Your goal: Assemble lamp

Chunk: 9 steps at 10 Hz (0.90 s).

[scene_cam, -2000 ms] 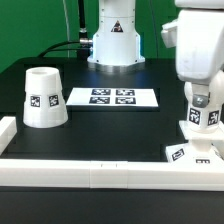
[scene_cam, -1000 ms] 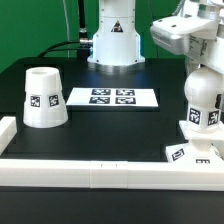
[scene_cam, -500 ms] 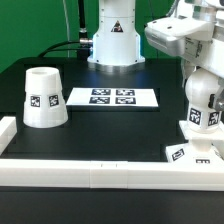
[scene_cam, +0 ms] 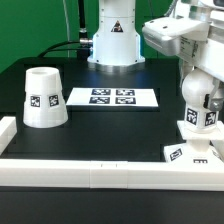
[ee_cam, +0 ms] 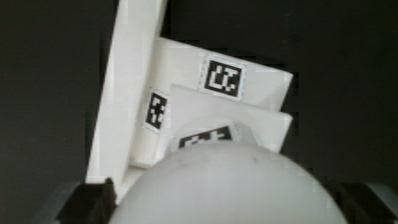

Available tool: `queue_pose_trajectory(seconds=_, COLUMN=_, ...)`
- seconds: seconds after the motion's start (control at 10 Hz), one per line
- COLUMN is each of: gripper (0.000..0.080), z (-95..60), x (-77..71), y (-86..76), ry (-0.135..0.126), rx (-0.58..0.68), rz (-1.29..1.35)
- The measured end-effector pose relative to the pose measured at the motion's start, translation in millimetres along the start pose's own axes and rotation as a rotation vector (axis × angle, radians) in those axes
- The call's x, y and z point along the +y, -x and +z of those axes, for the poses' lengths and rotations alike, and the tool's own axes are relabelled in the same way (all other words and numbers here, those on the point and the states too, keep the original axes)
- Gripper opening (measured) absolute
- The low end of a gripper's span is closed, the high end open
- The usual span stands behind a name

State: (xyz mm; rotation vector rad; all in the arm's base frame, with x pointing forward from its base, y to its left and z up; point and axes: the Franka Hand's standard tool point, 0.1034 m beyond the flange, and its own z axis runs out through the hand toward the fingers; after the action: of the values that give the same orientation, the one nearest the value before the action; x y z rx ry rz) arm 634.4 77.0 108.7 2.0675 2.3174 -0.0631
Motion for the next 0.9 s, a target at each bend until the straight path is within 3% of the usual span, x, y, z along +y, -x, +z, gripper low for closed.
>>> queue_pose_trajectory(seconds=0.4, gripper=0.0575, z=0.6, x=-2.7, y=0.1, ry=-0.022, rx=0.026, rz=0.301)
queue_pose_trajectory(seconds=0.9, gripper=0.0576, z=0.1, x=-2.9, y=-3.3, ry=-0.027, rx=0.023, rz=0.617)
